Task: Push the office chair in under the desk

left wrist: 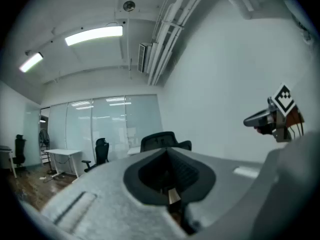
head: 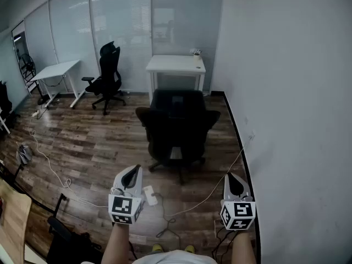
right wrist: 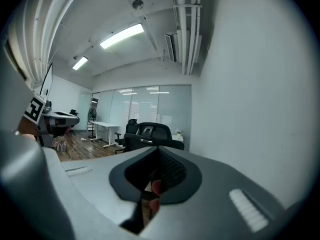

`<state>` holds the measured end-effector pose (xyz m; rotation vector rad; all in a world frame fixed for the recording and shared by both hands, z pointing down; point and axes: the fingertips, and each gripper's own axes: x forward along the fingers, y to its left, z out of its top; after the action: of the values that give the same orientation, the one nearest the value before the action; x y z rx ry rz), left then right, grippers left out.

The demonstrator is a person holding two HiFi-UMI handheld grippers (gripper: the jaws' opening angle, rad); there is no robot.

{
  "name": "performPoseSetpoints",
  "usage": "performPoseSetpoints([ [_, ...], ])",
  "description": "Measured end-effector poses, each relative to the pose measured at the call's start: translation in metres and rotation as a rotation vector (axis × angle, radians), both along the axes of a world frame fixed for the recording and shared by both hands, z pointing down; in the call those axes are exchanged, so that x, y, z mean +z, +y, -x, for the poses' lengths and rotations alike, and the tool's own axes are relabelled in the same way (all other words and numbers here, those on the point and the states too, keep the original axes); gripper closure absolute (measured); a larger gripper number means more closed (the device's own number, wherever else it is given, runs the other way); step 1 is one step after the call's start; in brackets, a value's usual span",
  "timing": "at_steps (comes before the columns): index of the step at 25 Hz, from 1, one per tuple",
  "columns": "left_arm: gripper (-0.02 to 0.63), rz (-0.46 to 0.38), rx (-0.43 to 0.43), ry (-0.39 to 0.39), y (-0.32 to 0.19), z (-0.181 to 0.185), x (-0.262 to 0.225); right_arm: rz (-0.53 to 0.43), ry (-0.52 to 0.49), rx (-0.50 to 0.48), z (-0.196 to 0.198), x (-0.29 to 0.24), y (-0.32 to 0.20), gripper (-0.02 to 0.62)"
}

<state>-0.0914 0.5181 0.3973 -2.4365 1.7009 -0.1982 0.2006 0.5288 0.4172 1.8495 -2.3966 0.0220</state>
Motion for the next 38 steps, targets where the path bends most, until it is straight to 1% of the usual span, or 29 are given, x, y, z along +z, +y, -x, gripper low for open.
performPoseSetpoints([
  [9,0.607,-0.002,-0.002,0.001,-0.002,0.003,-0.001,-0.009,0.002,0.000,0.005,-0.001,-0.003,0.595],
  [19,0.607,-0.001,-0.006,-0.016,0.008,0.005,0.000,-0.026,-0.005,-0.005,0.010,-0.001,0.008,0.594],
  [24,0.606,0.008,0.001,-0.018,0.014,0.008,0.000,-0.026,-0.015,-0.036,0.016,-0.002,0.014,0.580],
  [25,0.581,0.011,0.006,-0.019,0.014,0.007,0.000,-0.023,-0.016,-0.044,0.017,-0.002,0.014,0.556],
  [26,0.567,0.012,0.011,-0.021,0.015,0.007,0.000,-0.021,-0.016,-0.051,0.018,-0.001,0.015,0.549],
  [28,0.556,0.013,0.019,-0.024,0.016,0.005,0.000,-0.014,-0.010,-0.064,0.021,0.000,0.016,0.512],
  [30,0.541,0.015,0.027,-0.027,0.017,0.003,0.000,-0.011,-0.006,-0.074,0.024,0.000,0.017,0.492],
  [31,0.531,0.016,0.029,-0.027,0.017,0.003,0.000,-0.010,-0.006,-0.076,0.024,0.000,0.017,0.489],
  [38,0.514,0.022,0.042,-0.019,0.020,0.014,0.000,-0.006,-0.004,-0.075,0.036,0.001,0.022,0.490],
])
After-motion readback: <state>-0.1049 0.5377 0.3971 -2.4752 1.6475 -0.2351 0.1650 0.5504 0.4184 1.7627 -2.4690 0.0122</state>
